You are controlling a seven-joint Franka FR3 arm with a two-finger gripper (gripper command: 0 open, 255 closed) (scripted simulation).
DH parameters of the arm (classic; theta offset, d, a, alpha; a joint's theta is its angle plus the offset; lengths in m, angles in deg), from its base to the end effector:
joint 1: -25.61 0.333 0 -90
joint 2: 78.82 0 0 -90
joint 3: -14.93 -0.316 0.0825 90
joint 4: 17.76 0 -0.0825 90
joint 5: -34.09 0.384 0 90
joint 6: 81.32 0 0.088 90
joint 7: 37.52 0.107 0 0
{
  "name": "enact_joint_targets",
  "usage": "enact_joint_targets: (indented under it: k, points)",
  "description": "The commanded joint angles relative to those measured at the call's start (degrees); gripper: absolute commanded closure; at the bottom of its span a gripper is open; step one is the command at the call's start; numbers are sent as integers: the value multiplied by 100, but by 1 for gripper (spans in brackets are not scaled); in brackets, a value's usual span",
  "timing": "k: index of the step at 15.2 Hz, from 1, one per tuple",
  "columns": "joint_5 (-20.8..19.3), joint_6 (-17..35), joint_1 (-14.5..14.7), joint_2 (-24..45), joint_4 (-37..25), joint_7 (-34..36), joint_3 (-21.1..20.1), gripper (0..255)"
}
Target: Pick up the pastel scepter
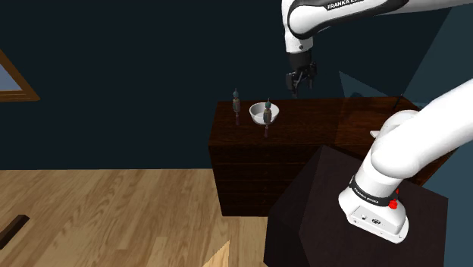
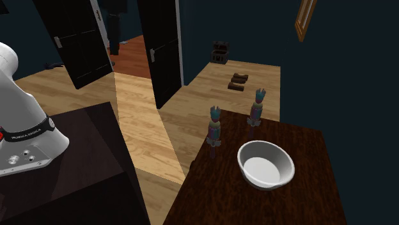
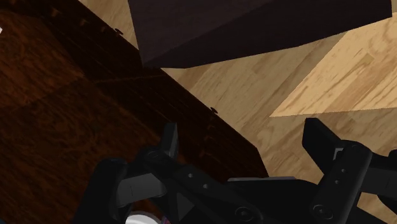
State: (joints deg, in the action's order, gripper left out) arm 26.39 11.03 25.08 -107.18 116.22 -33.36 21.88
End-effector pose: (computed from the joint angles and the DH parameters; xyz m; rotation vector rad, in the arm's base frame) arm 0.3711 -0.0670 0.5006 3.0400 -0.2447 -0.3603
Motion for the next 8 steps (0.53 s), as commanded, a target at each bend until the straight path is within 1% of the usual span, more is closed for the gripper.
enact_joint_targets:
  k: [1, 8]
  points:
    - [-67, 167, -14, 565, -282, -184, 116, 0]
    - [-152, 532, -82, 2353, -1306, -758, 388, 0]
